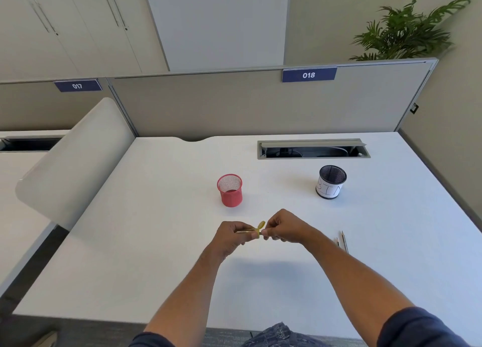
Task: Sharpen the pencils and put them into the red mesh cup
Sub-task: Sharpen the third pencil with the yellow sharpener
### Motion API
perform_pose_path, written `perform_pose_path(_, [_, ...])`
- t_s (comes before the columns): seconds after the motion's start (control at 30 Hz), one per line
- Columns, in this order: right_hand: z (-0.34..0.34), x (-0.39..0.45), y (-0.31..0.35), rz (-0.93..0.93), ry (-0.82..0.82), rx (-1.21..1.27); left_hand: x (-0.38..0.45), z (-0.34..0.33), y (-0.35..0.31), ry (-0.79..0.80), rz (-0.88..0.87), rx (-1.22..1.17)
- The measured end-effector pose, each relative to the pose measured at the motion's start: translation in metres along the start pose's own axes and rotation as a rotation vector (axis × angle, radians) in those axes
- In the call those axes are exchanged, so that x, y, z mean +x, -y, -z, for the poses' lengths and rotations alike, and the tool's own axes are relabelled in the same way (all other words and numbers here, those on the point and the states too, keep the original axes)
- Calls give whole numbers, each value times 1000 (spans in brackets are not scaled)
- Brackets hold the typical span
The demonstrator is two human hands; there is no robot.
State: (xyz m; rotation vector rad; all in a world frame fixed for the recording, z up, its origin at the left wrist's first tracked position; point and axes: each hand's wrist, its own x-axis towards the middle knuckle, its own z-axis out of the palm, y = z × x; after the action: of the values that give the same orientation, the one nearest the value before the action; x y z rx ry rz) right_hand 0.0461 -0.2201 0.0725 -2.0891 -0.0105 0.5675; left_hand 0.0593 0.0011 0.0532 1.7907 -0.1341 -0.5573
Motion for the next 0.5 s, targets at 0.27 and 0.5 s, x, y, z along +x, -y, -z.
perform_pose_path(0.27, [0,-3,-7,85,31,-105,1,3,-7,-17,47,39])
perform_pose_path(0.5, [5,-11,-5,434,-281,-671,-4,1,-7,-33,129,-165])
